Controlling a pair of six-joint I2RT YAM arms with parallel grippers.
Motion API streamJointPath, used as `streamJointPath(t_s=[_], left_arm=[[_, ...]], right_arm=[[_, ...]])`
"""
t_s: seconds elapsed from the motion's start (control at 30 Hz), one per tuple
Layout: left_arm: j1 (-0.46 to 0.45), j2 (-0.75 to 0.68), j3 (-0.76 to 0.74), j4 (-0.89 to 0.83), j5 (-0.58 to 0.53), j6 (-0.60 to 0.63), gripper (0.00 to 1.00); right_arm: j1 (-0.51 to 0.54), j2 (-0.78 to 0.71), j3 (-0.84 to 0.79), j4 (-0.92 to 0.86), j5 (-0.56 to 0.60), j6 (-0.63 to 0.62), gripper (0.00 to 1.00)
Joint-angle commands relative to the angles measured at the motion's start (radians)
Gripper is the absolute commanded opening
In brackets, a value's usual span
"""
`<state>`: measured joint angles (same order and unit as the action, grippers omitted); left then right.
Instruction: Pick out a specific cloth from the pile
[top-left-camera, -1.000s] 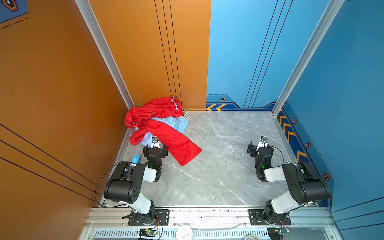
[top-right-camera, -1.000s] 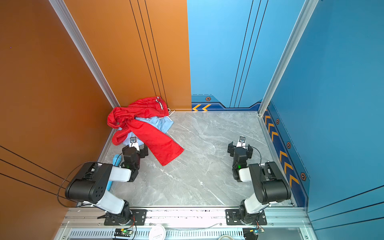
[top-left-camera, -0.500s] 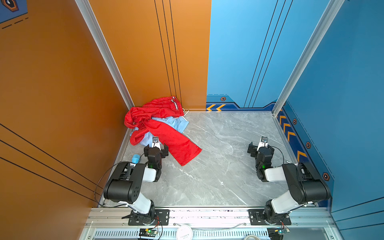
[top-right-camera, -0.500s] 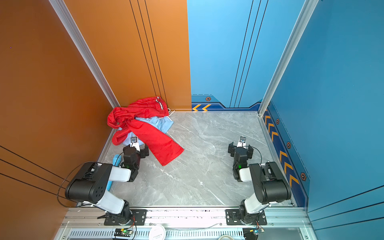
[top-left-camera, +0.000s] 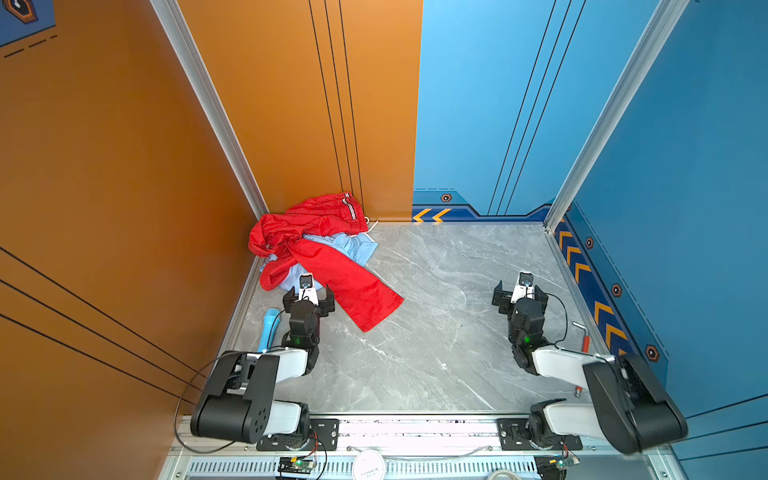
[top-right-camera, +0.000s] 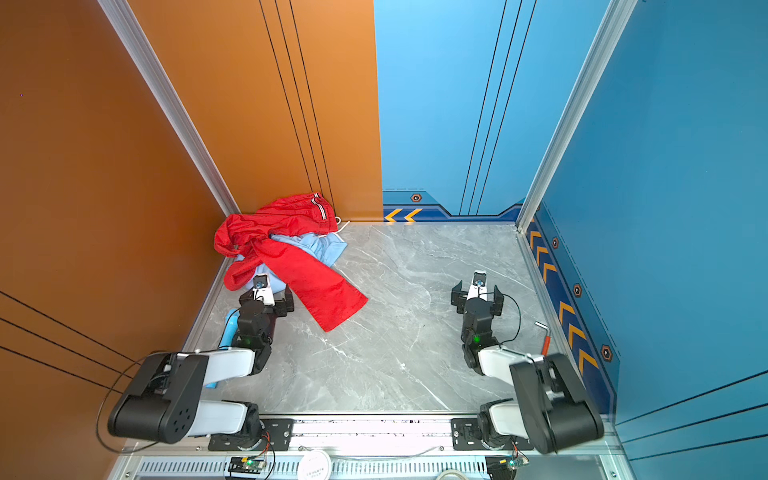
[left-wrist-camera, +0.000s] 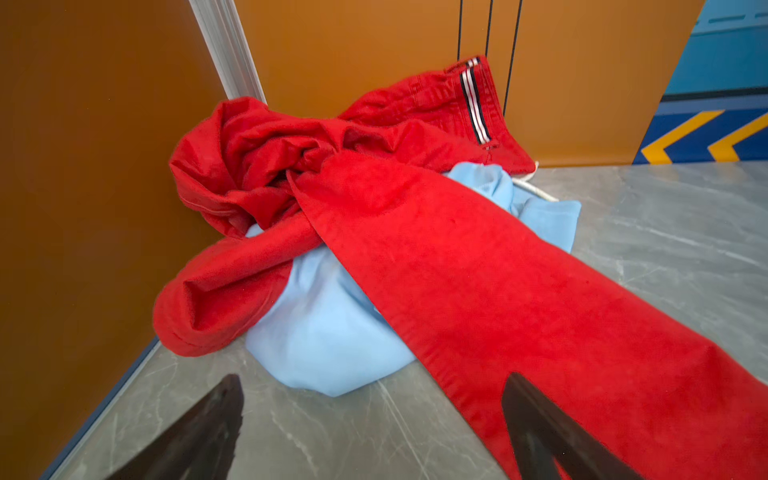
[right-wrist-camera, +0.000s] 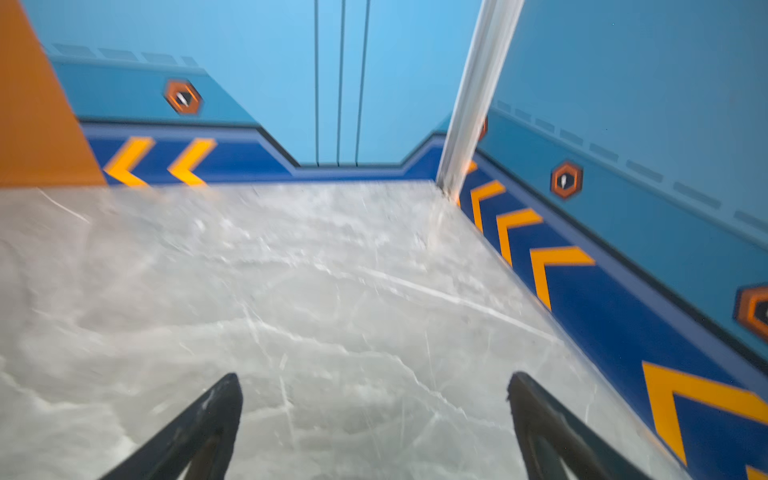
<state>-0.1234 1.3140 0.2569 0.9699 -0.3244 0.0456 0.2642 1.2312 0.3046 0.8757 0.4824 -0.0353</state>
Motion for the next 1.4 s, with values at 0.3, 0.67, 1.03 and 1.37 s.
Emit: streamJointPath(t_s=[0.3, 0.67, 1.03, 1.37], left_arm=[[0.027, -0.033, 0.571, -1.055, 0.231, -0.36, 0.94], [0.093, 0.293, 0.848, -1.424, -0.023, -0.37, 0.73], [0.173, 0.465, 0.944, -1.456, -0.061, -0.389, 0.73], [0.203, 0.596, 1.052, -1.456, 0.038, -0.413, 0.71]], right_arm=[[0.655, 0.158, 0.666, -0.734, 0.042, -0.004, 1.0], [0.878, 0.535, 0.614, -0.372, -0.232, 0.02, 1.0], [0.764, 0.48, 0.533, -0.29, -0.366, 0.094, 1.0], [0.756, 0.472, 0.524, -0.287, -0.363, 0.08, 1.0]])
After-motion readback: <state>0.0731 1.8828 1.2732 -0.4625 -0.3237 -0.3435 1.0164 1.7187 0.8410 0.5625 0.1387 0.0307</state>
